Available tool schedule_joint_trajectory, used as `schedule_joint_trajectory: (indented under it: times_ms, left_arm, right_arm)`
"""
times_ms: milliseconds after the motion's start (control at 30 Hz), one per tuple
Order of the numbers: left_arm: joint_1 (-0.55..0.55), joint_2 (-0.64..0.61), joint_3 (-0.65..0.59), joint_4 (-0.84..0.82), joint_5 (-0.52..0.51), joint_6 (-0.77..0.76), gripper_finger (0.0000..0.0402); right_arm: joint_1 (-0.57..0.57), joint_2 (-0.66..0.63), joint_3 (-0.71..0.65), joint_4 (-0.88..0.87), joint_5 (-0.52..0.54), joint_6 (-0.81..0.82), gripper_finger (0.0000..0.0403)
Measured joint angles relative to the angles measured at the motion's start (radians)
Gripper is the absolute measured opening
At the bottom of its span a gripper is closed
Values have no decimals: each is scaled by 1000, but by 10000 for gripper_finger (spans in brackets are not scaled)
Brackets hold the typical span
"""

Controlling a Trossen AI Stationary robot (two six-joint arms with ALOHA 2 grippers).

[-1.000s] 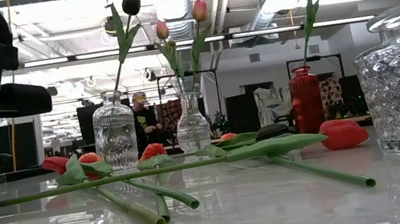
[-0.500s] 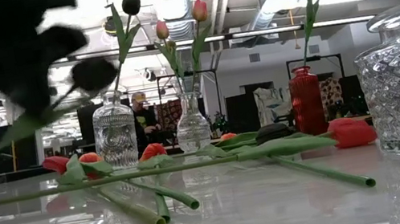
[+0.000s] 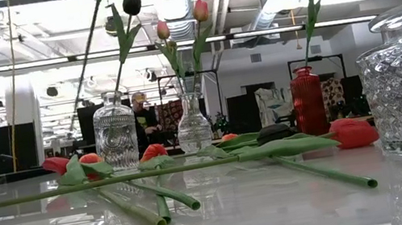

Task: Sort flowers into vase by color
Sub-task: Put the black tulip into the middle transparent vase

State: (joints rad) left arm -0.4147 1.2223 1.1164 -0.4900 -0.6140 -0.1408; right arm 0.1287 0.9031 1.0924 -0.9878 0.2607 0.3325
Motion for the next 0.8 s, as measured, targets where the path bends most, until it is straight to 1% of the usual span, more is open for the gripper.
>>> schedule_joint_trajectory:
  times_ms: [167, 300, 433, 800]
  left_arm:
    - [21, -62, 0, 123, -5, 81, 0]
    - [40, -92, 0, 174, -17, 135, 0]
    - [69, -115, 0, 196, -58, 174, 0]
    - [150, -179, 0, 212, -61, 190, 0]
  right_arm:
    - [0, 0, 0, 0, 0, 0, 230]
    - [0, 0, 0, 0, 0, 0, 230]
    - [0, 0, 0, 0, 0, 0, 230]
    - [0, 0, 0, 0, 0, 0, 230]
